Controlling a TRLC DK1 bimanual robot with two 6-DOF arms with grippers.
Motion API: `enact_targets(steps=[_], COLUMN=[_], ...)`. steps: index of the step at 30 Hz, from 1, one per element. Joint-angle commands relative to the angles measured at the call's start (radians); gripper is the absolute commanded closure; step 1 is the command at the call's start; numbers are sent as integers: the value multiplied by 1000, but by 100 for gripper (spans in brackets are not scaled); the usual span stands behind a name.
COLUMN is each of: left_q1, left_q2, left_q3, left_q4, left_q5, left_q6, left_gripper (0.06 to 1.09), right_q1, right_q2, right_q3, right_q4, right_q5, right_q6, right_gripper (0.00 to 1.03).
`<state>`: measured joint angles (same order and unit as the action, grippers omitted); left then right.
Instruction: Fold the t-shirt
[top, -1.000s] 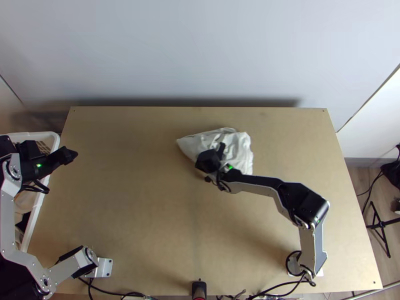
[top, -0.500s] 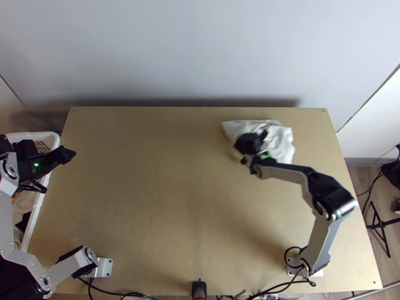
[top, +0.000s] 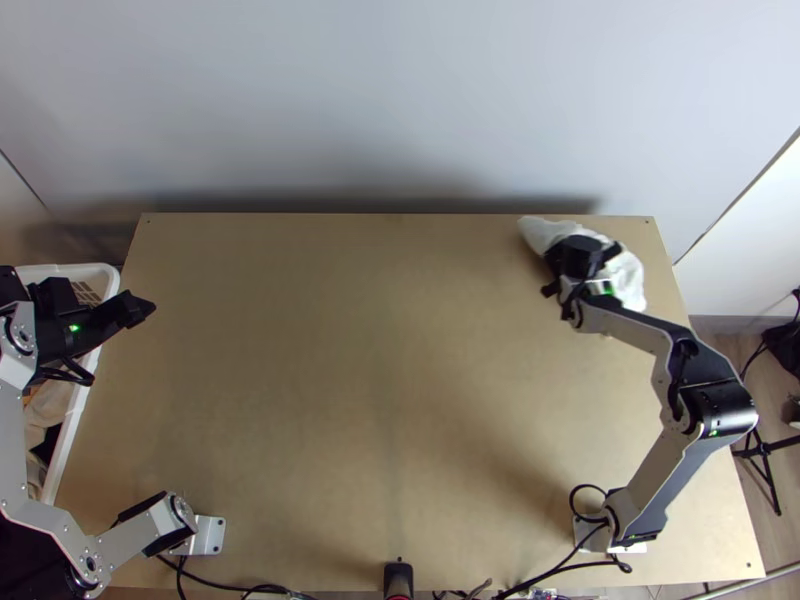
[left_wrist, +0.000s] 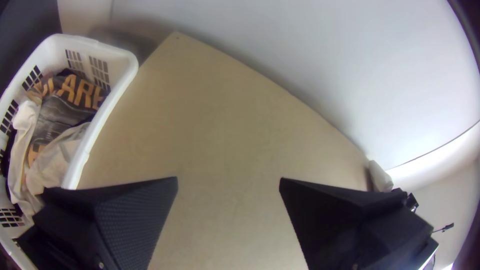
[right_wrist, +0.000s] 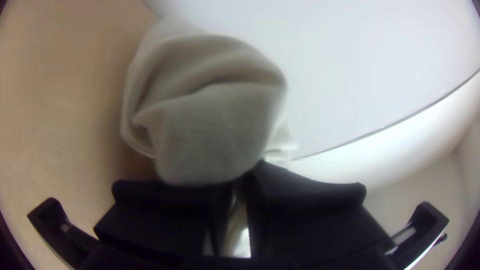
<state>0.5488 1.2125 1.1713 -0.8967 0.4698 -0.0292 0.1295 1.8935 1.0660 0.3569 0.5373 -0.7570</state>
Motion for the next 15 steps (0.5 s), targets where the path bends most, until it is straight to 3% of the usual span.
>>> enact_targets(steps=[1,15], left_q1=[-3,-4], left_q2=[-7,-24], left_q3=[2,-33], left_q4=[-25,-44], left_q5=[-2,0], left_q6=[-1,-8], left_gripper=[10,10], right_q1=[-134,-295], right_q2=[53,199], right_q3=[22,258], right_q4=[1,-22], right_q5=[-10,-8], right_q6=[56,64], right_gripper=[96,96])
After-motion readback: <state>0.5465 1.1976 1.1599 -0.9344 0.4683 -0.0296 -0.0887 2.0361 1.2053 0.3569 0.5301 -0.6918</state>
